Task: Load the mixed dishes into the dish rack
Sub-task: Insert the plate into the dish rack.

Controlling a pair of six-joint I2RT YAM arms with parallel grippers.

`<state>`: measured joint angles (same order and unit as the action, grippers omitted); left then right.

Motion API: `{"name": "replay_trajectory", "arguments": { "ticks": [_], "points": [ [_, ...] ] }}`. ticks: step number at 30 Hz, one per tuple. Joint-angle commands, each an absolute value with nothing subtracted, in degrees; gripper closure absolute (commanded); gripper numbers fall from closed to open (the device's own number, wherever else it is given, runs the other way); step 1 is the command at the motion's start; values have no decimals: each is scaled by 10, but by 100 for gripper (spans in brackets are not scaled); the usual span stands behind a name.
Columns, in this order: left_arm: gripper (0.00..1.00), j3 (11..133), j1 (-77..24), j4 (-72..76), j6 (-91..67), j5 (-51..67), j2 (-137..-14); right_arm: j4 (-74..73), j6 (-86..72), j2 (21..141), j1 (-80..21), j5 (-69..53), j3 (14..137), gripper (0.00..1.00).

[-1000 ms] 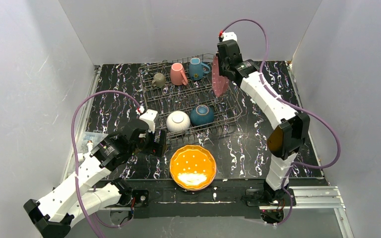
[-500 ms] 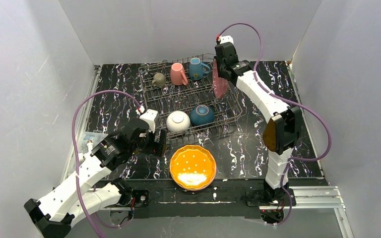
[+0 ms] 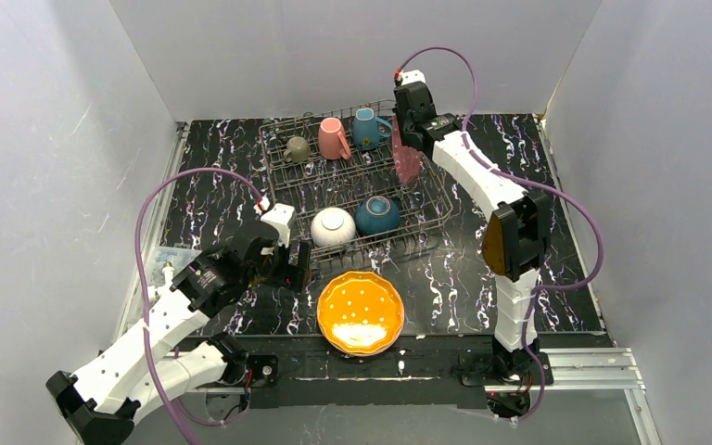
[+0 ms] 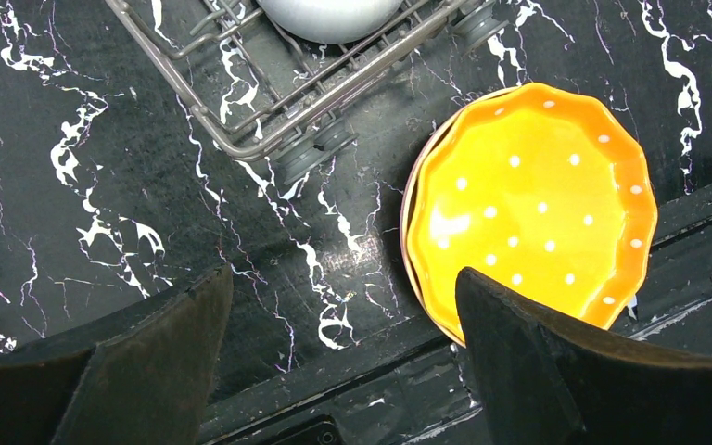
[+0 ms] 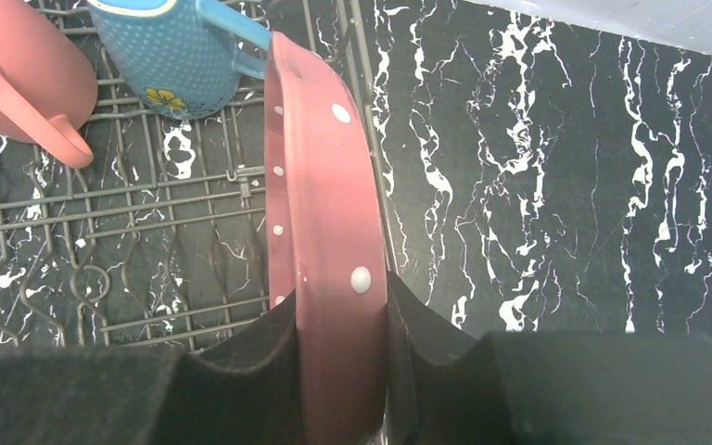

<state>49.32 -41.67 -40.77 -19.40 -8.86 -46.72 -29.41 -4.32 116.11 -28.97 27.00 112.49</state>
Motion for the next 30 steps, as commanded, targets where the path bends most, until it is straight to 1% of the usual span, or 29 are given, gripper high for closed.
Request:
{"name": "replay_trajectory", "arguments": {
  "ticks": [1,22,30],
  "points": [
    [12,496,-411,-416,-185,-103,-470,-196,-31,1154,-289,285,1167,99],
    [12,497,-384,-411,-183,-79,-475,-178,-34,1177,-293,267,1119,99],
    [12,496,-372,-409,-183,-66,-477,-185,-41,1182,-311,304,1120,99]
  ]
}}
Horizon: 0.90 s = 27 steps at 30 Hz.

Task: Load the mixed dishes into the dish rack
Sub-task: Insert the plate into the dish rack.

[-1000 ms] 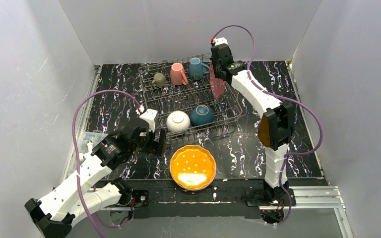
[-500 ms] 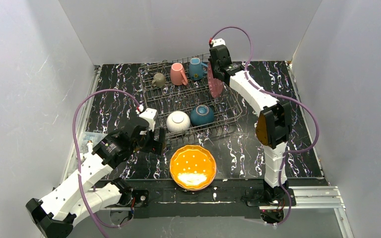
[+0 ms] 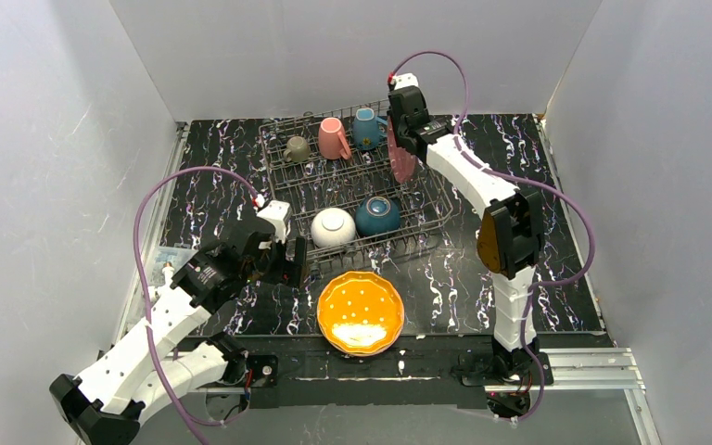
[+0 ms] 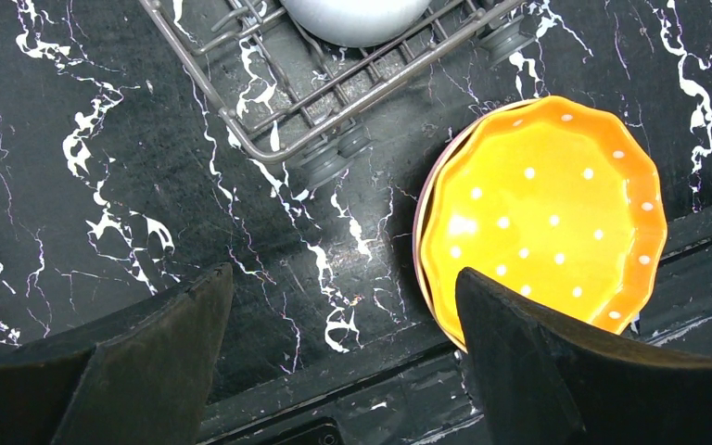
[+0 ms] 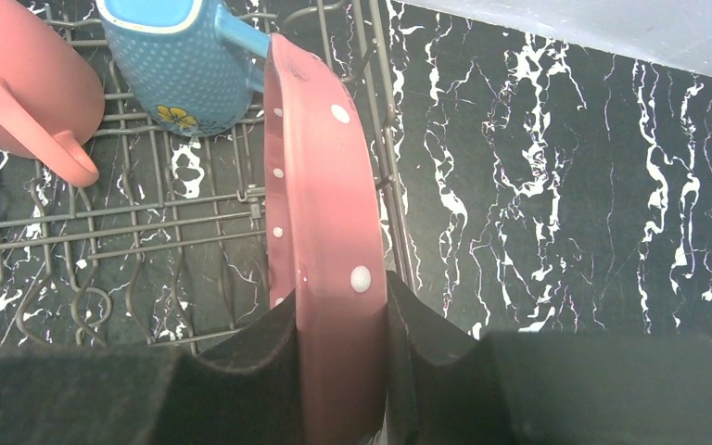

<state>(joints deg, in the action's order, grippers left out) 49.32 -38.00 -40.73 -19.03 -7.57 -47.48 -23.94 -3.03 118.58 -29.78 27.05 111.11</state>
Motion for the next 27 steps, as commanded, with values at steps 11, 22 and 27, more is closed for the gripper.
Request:
{"name": "replay_trajectory", "arguments": {
  "ticks": [11,22,27],
  "points": [
    [12,495,-359,-407,-184,-52,-477,-201,-35,1202,-342,343,1138,99],
    [12,494,-355,-406,-184,-46,-476,-211,-36,1222,-352,342,1146,99],
    [12,494,-354,-406,-184,-46,-476,-208,-42,1222,-352,338,1137,99]
  ]
}}
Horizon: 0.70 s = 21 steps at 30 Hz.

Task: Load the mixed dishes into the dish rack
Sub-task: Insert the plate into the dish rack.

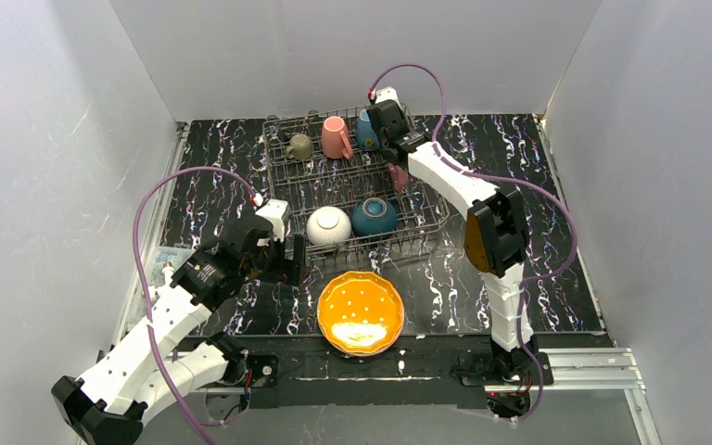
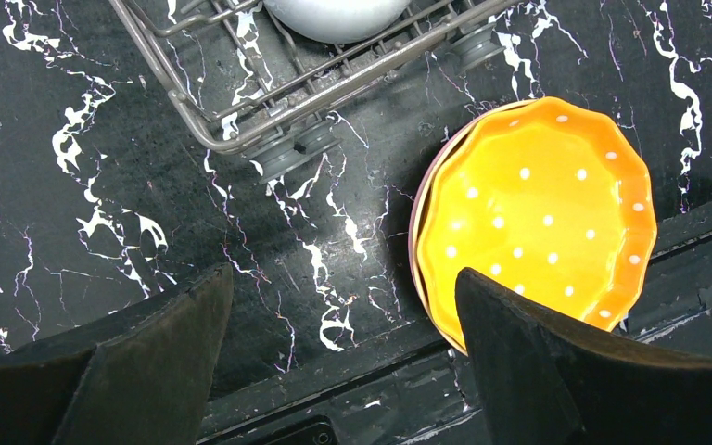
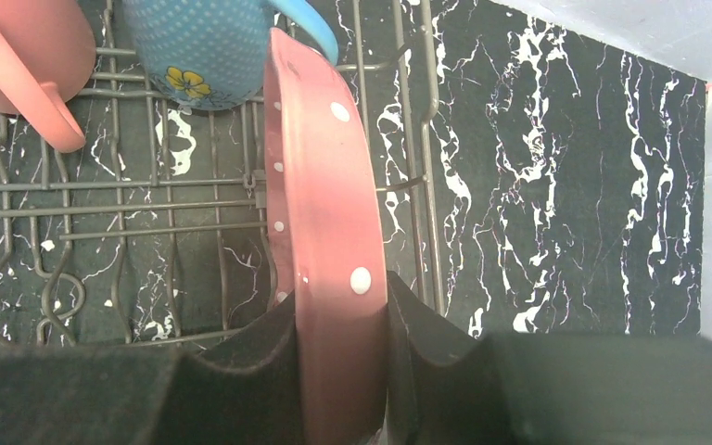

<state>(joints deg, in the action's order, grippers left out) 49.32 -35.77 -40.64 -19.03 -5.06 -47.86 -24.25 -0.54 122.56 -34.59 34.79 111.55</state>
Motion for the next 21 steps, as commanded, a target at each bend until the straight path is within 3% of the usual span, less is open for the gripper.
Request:
{"name": "replay_trajectory", "arguments": {
  "ticks": [1,13,21],
  "points": [
    [12,494,-353,-406,-184,-46,-476,-208,-43,1222,-352,339,1137,99],
    [12,494,-350,-406,-184,-44,-477,-214,-49,1215,-350,362,1127,99],
    [12,494,-348,-406,-184,-41,-481,-215,-70,1198,-328,307,1101,94]
  ]
}}
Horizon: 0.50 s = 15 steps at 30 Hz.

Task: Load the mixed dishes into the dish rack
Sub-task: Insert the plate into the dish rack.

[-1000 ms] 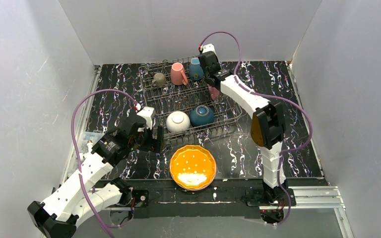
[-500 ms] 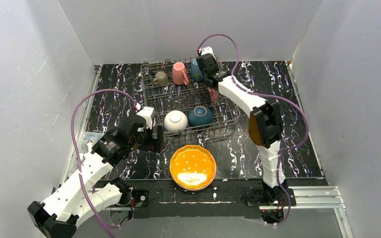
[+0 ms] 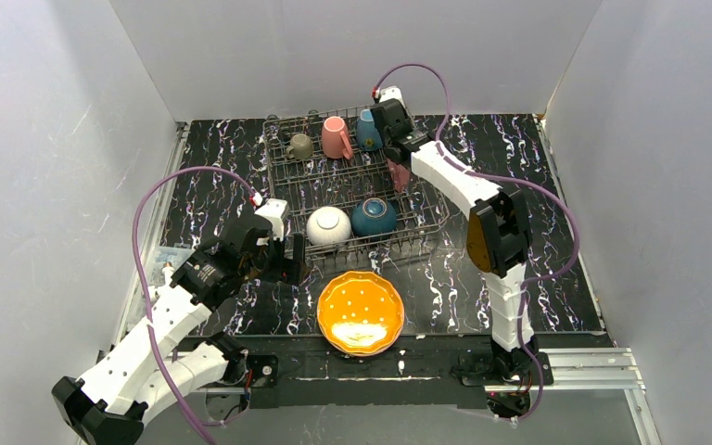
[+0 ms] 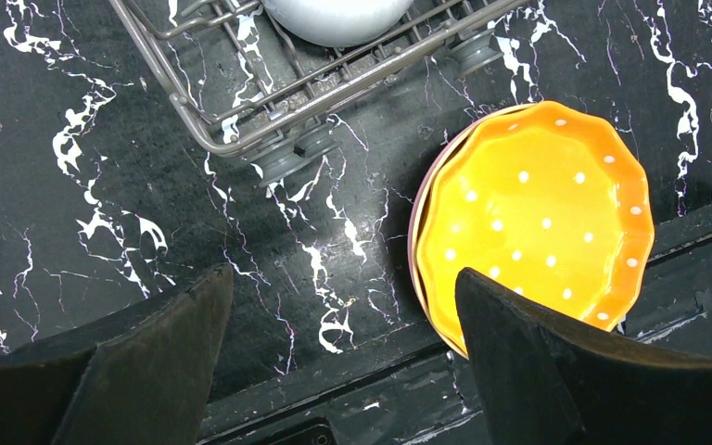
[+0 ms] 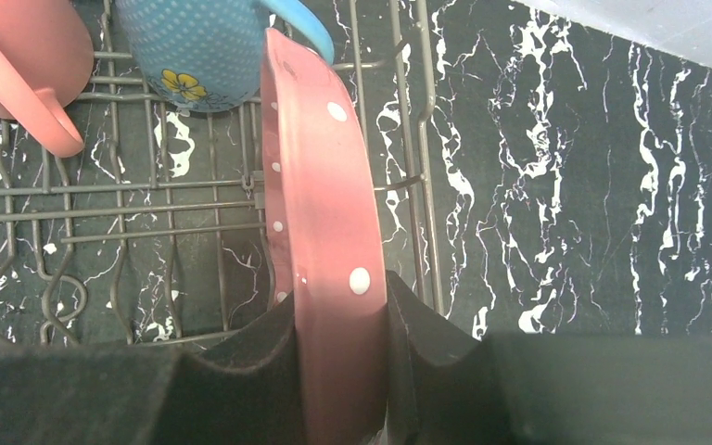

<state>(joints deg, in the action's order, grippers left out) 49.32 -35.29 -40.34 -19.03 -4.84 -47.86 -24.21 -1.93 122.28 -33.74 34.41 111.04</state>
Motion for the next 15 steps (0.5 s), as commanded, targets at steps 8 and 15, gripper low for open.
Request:
{"name": "replay_trajectory", "arguments": {
  "ticks": [8,15],
  "points": [
    [12,494,-346,-406,-184,-40,-483,-213,-84,1183,-314,292,1086,67],
    [12,494,-345,-406,-184,-37,-485,-219,-89,1175,-312,286,1095,47]
  ]
}}
